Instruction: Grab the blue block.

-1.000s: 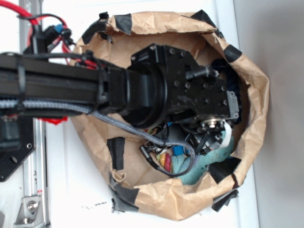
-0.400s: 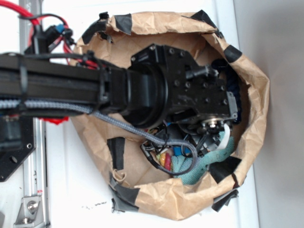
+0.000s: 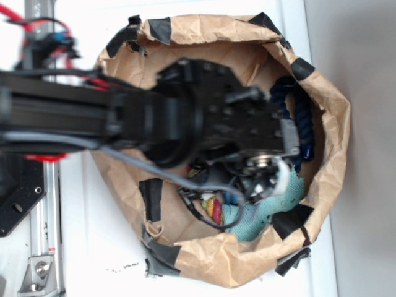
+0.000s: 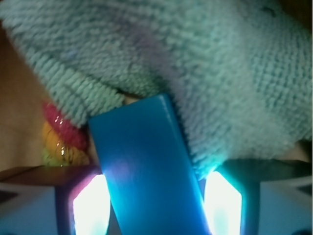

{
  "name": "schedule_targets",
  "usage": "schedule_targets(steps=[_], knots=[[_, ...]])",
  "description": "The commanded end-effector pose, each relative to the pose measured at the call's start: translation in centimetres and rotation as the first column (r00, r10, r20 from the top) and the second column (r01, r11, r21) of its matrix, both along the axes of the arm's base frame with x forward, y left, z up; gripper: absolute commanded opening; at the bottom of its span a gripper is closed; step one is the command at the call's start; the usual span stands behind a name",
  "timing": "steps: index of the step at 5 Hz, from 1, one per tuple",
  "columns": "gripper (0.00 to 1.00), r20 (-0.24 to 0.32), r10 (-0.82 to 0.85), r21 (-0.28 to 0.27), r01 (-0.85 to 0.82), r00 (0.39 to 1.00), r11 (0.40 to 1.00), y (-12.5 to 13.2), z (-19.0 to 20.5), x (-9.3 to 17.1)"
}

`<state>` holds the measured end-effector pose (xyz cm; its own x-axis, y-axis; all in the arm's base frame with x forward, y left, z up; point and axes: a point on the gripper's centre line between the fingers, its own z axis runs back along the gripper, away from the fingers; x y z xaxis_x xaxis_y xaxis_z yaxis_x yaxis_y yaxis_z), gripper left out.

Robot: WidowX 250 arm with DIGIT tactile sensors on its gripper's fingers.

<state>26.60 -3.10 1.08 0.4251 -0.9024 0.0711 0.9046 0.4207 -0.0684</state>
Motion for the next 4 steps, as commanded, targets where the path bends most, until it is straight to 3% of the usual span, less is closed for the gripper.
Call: schedule_targets(steps=[1, 2, 3, 4], knots=[[0.0, 0.17, 0.181, -0.031, -0.178, 0.969, 0.984, 1.7, 8.5, -1.5], [0.0, 0.149, 0.235, -0.033, -0.233, 0.96, 0.972, 2.0, 13.5, -1.8], [0.0, 0.139, 0.28, -0.007, -0.282, 0.95, 0.959, 2.2, 13.6, -1.5], [0.0, 0.12, 0.447, 0.015, -0.452, 0.887, 0.892, 2.9, 14.5, -0.7]])
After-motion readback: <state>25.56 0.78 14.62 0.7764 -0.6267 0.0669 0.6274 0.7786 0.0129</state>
